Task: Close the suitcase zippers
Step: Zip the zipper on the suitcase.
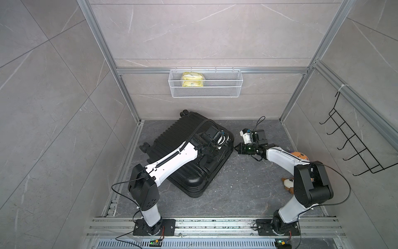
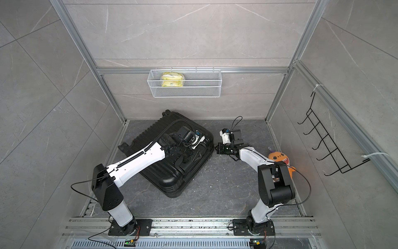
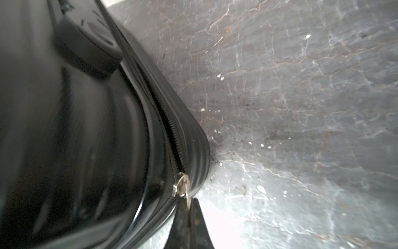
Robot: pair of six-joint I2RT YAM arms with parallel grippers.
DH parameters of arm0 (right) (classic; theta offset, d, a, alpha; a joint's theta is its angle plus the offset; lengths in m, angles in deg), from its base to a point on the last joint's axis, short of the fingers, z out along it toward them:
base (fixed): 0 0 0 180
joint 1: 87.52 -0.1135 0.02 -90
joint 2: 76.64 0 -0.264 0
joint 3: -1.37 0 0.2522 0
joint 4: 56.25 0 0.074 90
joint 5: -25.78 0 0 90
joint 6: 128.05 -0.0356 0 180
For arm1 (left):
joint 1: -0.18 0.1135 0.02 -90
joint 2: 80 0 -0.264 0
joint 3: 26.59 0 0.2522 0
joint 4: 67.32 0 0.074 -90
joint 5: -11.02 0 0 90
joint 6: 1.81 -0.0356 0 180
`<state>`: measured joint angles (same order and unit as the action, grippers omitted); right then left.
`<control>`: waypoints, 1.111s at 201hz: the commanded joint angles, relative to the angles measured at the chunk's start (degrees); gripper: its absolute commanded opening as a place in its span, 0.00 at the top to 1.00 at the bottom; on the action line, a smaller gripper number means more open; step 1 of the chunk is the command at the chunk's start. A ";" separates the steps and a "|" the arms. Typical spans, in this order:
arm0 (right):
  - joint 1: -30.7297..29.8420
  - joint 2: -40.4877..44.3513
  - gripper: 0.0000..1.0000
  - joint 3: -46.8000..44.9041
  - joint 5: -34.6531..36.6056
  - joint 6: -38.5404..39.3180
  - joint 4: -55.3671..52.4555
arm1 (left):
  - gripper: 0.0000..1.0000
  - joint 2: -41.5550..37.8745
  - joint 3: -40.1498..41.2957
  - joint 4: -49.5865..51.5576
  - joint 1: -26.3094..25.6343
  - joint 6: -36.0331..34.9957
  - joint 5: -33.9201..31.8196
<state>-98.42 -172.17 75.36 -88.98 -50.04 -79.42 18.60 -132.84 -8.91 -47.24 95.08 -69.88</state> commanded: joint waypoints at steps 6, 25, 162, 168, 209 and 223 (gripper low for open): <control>8.23 -1.52 1.00 -0.08 18.79 4.93 -4.42 | 1.00 -7.47 0.54 12.00 1.29 -10.20 9.92; 8.36 0.11 1.00 -1.71 20.77 7.81 -3.77 | 1.00 -9.46 2.36 12.88 3.12 -12.95 13.11; 8.15 2.92 1.00 -2.31 16.50 12.02 -2.24 | 1.00 -12.21 5.85 29.24 14.38 -27.99 29.22; 7.77 1.76 1.00 -0.75 17.18 11.64 -2.93 | 1.00 -12.33 5.84 29.59 14.31 -28.39 29.61; 7.28 -4.94 1.00 8.91 19.48 8.49 -4.60 | 1.00 -13.83 6.19 30.17 14.28 -30.00 31.72; 6.89 -8.33 1.00 13.08 17.87 9.32 -6.09 | 1.00 -14.47 6.54 30.24 14.29 -30.42 32.78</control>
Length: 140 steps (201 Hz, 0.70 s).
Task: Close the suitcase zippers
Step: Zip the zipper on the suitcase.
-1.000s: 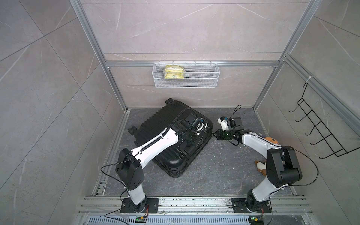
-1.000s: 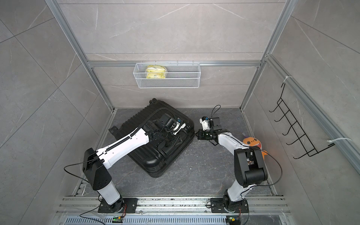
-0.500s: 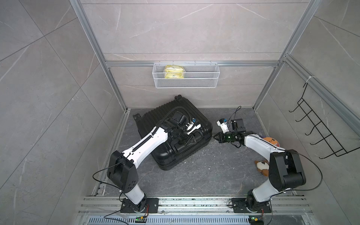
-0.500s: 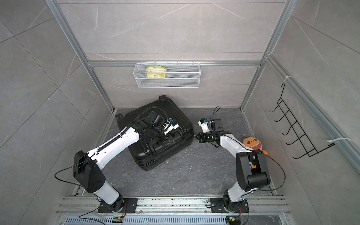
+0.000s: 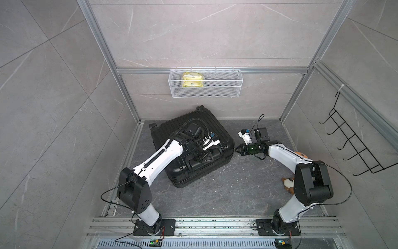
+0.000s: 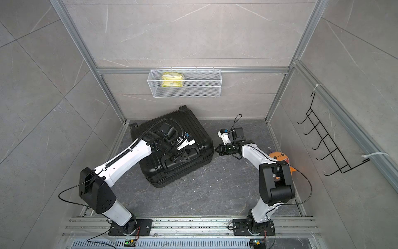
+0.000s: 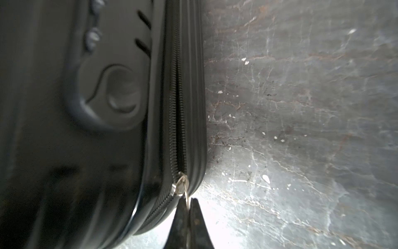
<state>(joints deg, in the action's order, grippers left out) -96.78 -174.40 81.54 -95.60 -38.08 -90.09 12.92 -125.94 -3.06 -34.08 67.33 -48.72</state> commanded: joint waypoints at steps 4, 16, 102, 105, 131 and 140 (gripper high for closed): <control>4.93 -7.00 1.00 8.15 23.96 -2.17 3.97 | 1.00 -8.89 -0.31 24.37 1.13 -2.76 11.79; 3.93 -9.48 1.00 11.62 22.59 -0.73 2.76 | 1.00 -8.99 -0.29 24.45 1.08 -2.79 12.24; 2.09 -15.04 1.00 19.95 33.30 -2.44 -2.60 | 1.00 -9.82 -0.31 24.64 0.13 -2.49 11.71; 2.19 -14.63 1.00 19.46 33.19 -2.44 -2.41 | 1.00 -9.86 -0.32 24.60 0.10 -2.34 11.42; 2.18 -9.67 1.00 11.95 28.66 -1.03 0.54 | 0.51 -10.67 -1.00 21.40 0.09 1.79 7.86; 1.79 -7.13 1.00 8.51 27.18 -0.62 2.47 | 0.42 -10.98 -1.49 19.87 0.12 3.43 6.90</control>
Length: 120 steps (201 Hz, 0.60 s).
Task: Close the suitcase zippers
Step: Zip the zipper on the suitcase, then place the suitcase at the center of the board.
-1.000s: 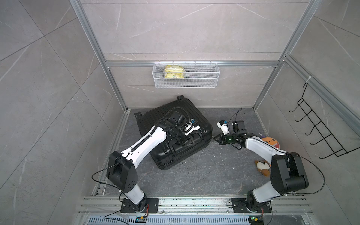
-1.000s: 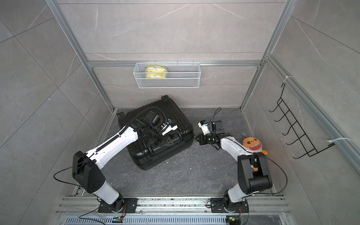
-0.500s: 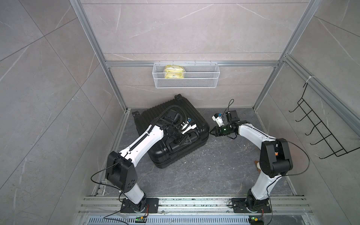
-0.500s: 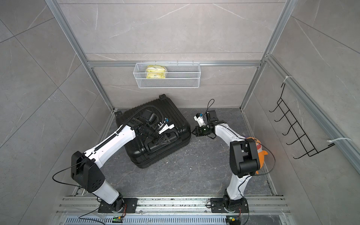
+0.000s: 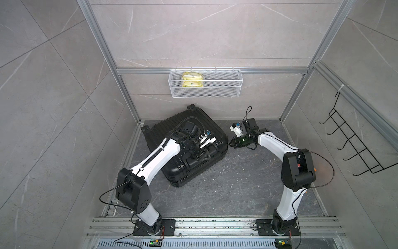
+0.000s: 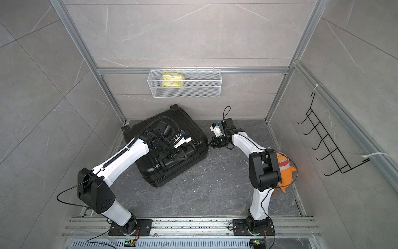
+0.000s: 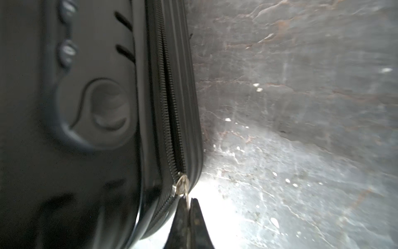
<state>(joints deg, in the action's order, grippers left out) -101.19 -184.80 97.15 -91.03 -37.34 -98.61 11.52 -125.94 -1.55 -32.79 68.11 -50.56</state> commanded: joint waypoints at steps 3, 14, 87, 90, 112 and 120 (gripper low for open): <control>6.06 4.09 1.00 -8.33 22.21 -1.29 11.67 | 0.40 -9.76 -1.67 17.72 -1.25 3.36 8.29; 5.68 6.98 1.00 -11.84 20.95 -1.07 13.83 | 0.33 -10.46 -2.16 15.15 -1.41 5.57 6.96; -1.12 20.68 1.00 -25.26 20.30 -0.77 16.32 | 0.20 -15.32 -2.75 3.94 -3.75 18.89 -0.88; -1.48 21.06 1.00 -25.71 20.38 -0.81 16.30 | 0.20 -15.32 -2.68 3.91 -4.09 19.19 -0.65; -3.10 23.63 1.00 -28.40 21.54 -1.52 16.45 | 0.20 -15.09 -1.83 2.84 -7.77 21.33 4.06; -3.40 24.36 1.00 -29.02 21.45 -1.89 16.38 | 0.20 -14.69 -1.51 2.21 -10.19 22.20 4.73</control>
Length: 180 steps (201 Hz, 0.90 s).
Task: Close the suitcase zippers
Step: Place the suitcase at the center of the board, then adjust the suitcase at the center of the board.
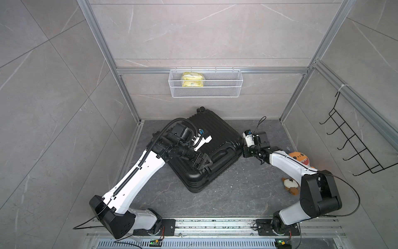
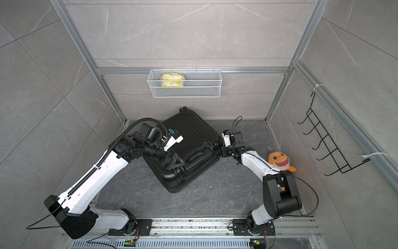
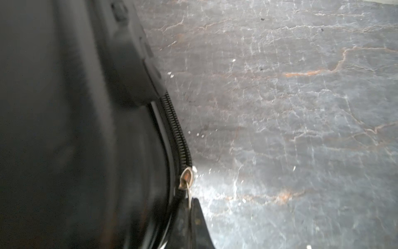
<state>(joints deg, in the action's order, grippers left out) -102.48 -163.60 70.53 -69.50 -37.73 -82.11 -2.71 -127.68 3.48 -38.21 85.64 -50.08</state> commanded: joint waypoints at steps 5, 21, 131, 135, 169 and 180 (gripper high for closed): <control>-2.39 3.48 1.00 -2.79 -0.04 -1.65 -0.16 | 0.20 -0.05 0.26 -3.11 -6.78 5.05 4.04; -3.44 4.90 1.00 -3.83 -0.08 -2.60 -0.39 | 0.22 1.49 -0.41 -3.50 -12.36 5.59 3.36; -14.54 14.87 1.00 -10.46 1.73 -5.21 -1.37 | 0.35 1.07 18.50 -18.34 -13.42 29.31 -23.31; -15.11 15.22 1.00 -10.61 1.89 -5.36 -1.35 | 0.35 0.75 19.08 -18.16 -12.95 30.33 -25.06; -21.32 17.56 1.00 -11.71 3.88 -7.09 -0.98 | 0.35 -4.36 23.75 -17.75 -9.36 36.15 -36.43; -24.30 17.60 1.00 -12.23 4.51 -7.84 -0.12 | 0.34 -6.53 24.98 -17.48 -8.98 37.14 -40.34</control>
<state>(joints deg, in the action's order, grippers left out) -121.98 -149.37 59.10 -65.46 -43.29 -83.09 -6.09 -105.46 -14.16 -51.15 116.70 -72.33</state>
